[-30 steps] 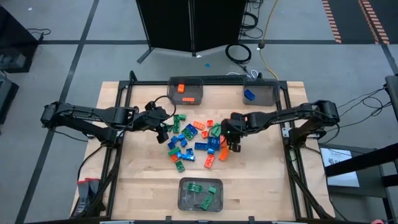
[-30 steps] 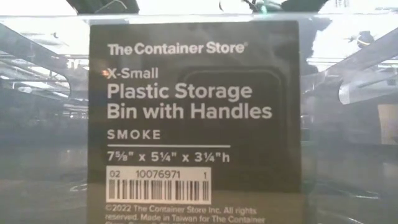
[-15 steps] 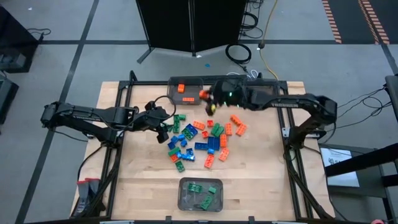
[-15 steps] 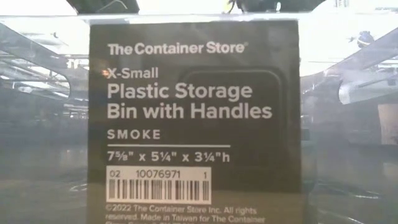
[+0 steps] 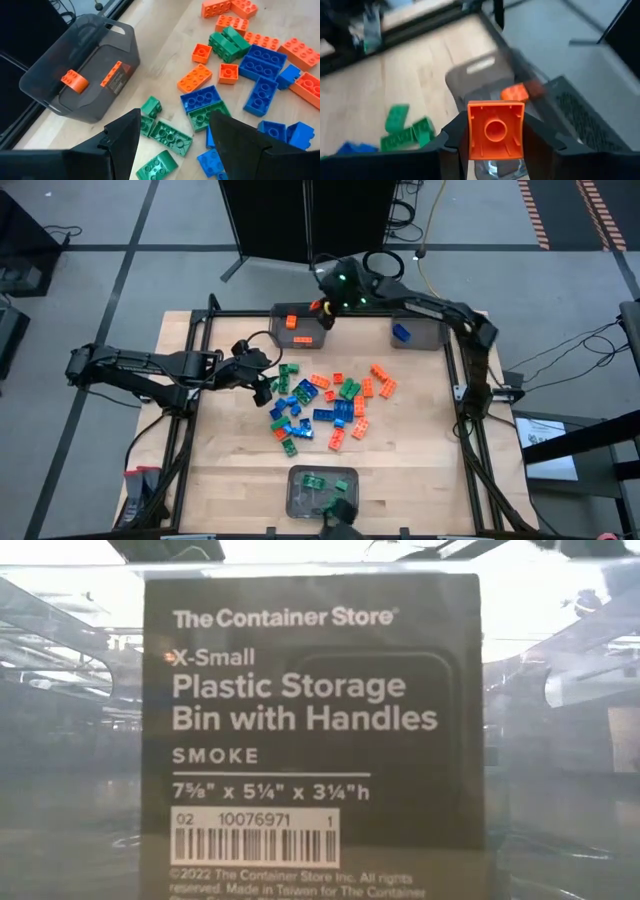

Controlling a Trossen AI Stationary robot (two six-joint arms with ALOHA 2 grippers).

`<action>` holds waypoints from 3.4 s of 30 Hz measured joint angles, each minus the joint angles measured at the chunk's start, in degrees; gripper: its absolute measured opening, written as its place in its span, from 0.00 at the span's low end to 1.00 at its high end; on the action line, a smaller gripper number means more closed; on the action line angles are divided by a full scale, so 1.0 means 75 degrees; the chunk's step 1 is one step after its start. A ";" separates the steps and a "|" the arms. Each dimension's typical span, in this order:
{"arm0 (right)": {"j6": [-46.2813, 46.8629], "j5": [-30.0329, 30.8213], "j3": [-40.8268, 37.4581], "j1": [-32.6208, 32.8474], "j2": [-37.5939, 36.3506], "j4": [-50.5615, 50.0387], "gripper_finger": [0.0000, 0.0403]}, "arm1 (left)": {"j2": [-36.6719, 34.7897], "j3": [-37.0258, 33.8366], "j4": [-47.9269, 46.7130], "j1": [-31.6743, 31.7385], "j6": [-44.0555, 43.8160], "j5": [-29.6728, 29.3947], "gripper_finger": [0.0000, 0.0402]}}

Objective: Sort blocks
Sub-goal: Put the orange game piece into the top left black bin

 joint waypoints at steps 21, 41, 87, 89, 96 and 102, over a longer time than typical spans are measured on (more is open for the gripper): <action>-0.0903 -0.0209 0.2511 -0.0103 0.2291 -0.2738 0.30 | -0.0002 0.0000 -0.0016 0.0000 -0.0204 -0.0239 0.60; -0.2360 -0.0053 0.2547 -0.0077 0.0271 -0.5121 0.59 | -0.0003 0.0000 -0.0015 0.0000 -0.0277 -0.0239 0.60; 0.1390 0.1991 -0.6890 0.0943 -0.2677 -0.0352 0.50 | 0.0000 0.0006 -0.0010 -0.0009 -0.0462 -0.0230 0.60; 0.1381 0.1983 -0.6888 0.0948 -0.2447 -0.0378 0.43 | -0.0002 0.0006 -0.0016 -0.0009 -0.0479 -0.0230 0.60; 0.1184 0.1878 -0.6843 0.1027 -0.2350 -0.0314 0.18 | 0.0000 0.0003 -0.0017 -0.0009 -0.0586 -0.0228 0.60; 0.1027 0.1679 -0.6406 0.0943 -0.2832 -0.0618 0.18 | -0.0001 0.0006 -0.0023 -0.0009 -0.0582 -0.0230 0.60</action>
